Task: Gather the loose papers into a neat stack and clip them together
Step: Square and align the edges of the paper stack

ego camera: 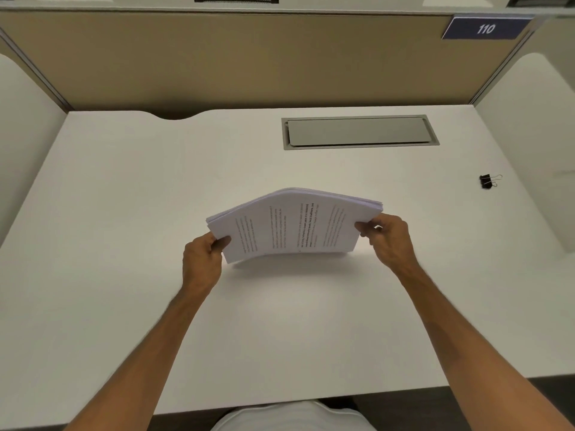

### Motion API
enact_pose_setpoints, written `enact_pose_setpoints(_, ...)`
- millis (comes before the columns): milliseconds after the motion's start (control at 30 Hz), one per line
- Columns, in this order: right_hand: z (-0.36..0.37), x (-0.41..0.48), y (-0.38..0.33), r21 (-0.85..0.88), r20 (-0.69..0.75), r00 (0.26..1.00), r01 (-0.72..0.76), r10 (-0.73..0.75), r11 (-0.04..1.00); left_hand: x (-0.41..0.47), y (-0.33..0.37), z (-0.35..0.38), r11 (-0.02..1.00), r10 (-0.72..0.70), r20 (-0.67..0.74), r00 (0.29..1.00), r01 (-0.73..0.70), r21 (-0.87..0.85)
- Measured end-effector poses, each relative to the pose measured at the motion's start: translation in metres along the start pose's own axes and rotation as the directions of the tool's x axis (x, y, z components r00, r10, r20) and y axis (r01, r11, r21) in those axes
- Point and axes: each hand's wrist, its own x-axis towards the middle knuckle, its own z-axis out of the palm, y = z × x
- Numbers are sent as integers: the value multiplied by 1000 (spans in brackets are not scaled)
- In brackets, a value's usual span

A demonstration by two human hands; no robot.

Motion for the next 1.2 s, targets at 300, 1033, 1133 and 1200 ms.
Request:
enact_pose_setpoints(300, 4, -5, 3, -32, 34, 999, -24, 25, 999, -4, -3, -2, 999, 22, 44, 999, -24, 42)
enact_pose_setpoints(1033, -20, -6, 2, 220, 306, 951, -116, 44, 969, 9, 17, -41, 970, -83, 309, 947, 148, -192)
enact_pose_setpoints(1133, -23, -12, 6, 306, 371, 924, -212, 88, 928, 18, 17, -53, 941, -131, 462, 877, 257, -221)
enact_pose_setpoints(1200, -22, -17, 9, 359, 377, 915, -286, 142, 888, 21, 15, -56, 901, -169, 477, 863, 332, -281)
